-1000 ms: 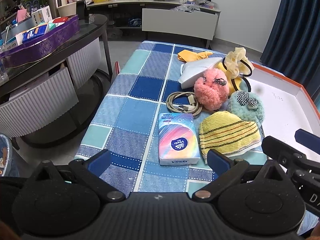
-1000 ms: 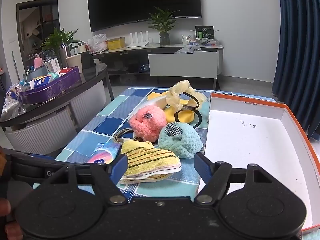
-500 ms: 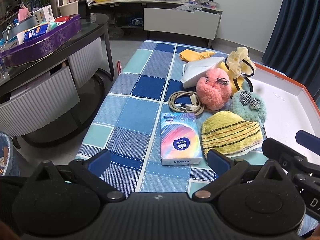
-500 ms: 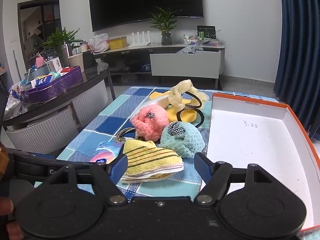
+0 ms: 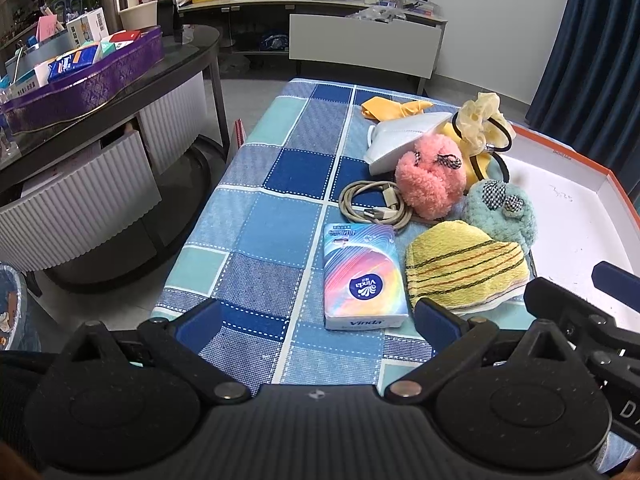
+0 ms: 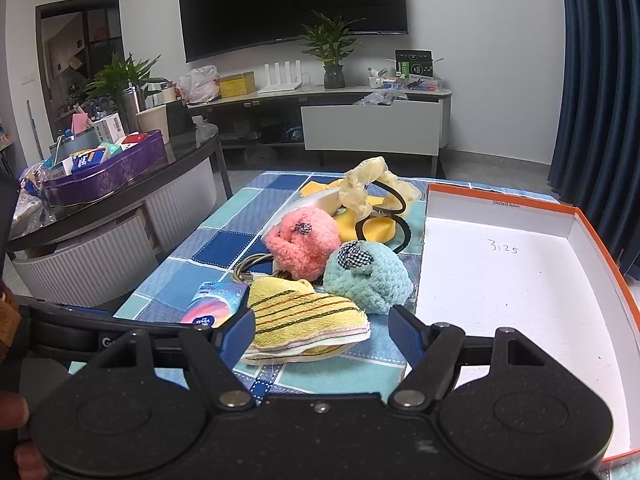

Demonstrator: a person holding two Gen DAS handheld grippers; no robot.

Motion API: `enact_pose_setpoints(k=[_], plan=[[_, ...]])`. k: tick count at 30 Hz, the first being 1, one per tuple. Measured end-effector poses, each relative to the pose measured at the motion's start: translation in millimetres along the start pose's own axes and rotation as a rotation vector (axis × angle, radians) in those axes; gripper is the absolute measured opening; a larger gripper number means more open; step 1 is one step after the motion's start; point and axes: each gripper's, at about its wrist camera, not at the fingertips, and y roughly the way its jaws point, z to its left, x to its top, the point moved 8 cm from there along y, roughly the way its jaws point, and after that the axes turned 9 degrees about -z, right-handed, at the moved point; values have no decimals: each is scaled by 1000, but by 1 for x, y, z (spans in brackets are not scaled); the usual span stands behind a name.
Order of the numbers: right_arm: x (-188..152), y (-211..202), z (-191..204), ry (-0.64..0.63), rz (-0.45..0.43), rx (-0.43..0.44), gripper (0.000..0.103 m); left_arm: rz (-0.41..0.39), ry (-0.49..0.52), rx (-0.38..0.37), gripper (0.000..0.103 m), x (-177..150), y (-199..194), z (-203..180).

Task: Organize soft objects
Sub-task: 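Move the left tool toward the tissue pack while the right tool approaches the yellow striped cloth, then grasp the tissue pack with the left tool while the right tool grasps the yellow striped cloth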

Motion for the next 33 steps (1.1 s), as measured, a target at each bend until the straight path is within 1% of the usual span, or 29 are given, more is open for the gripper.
enact_pose_setpoints(k=[3, 4, 6, 12, 16, 19, 21, 23, 26, 28, 31, 33], plan=[[0, 0, 1, 7, -6, 3, 86, 0, 0, 0, 103, 0, 0, 0], [-1, 0, 0, -7, 17, -5, 86, 0, -1, 0, 103, 0, 0, 0], [-2, 0, -1, -13, 25, -6, 86, 1, -1, -1, 103, 0, 0, 0], [-3, 3, -1, -27, 32, -14, 86, 6, -5, -2, 103, 0, 3, -1], [-3, 4, -1, -12, 32, -9, 86, 9, -7, 0, 103, 0, 7, 0], [-3, 5, -2, 7, 29, -4, 86, 15, -21, 0, 103, 1, 12, 0], [-4, 8, -2, 28, 31, 4, 86, 18, -12, -11, 103, 2, 16, -4], [-5, 10, -2, 28, 29, 8, 86, 19, 8, 1, 103, 3, 22, -6], [-6, 13, -3, 26, 33, 7, 86, 21, -1, -4, 103, 5, 30, -5], [-8, 14, -3, 35, 46, 14, 86, 23, 1, 6, 103, 6, 35, -3], [-10, 19, -4, 34, 56, 9, 86, 27, -19, -8, 103, 6, 41, -2], [-11, 22, -3, 36, 66, 7, 86, 27, -8, -20, 103, 6, 44, -5]])
